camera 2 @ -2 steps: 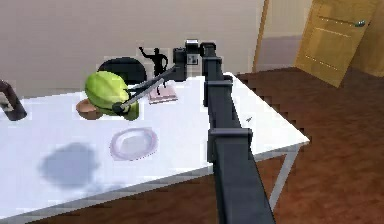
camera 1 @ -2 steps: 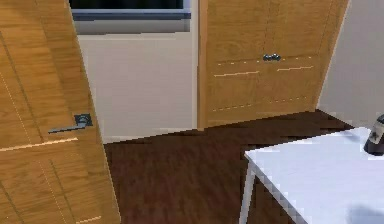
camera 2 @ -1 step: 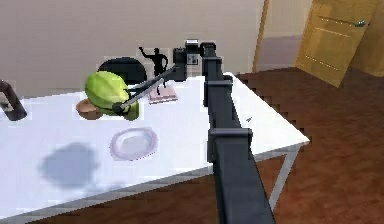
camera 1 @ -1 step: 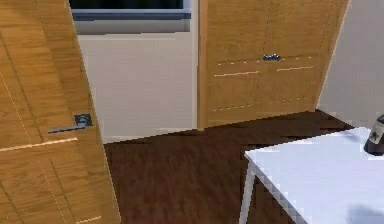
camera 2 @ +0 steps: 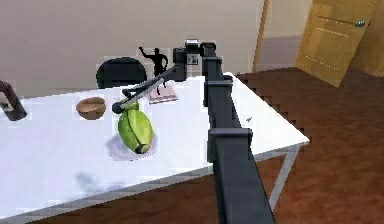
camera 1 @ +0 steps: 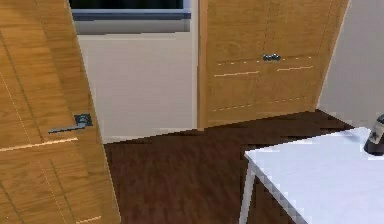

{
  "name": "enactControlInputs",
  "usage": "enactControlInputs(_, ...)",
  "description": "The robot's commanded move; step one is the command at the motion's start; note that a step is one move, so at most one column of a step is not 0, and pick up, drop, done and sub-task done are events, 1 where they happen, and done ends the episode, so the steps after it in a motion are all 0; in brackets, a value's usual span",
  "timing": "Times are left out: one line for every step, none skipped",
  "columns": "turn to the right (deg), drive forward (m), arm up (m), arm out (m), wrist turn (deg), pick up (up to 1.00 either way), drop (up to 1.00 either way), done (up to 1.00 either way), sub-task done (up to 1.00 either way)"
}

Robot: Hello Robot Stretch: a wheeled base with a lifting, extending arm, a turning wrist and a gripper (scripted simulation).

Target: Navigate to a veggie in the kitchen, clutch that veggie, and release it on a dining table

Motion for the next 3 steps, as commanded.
enactControlInputs(0.0, 0.00, 0.04, 0.00, 0.0, 0.00, 0.00, 0.00, 0.00)
enactControlInputs(0.0, 0.00, 0.00, -0.08, 0.0, 0.00, 0.00, 0.00, 0.00)
enactControlInputs(0.0, 0.00, 0.00, 0.00, 0.0, 0.00, 0.00, 1.00, 0.00)
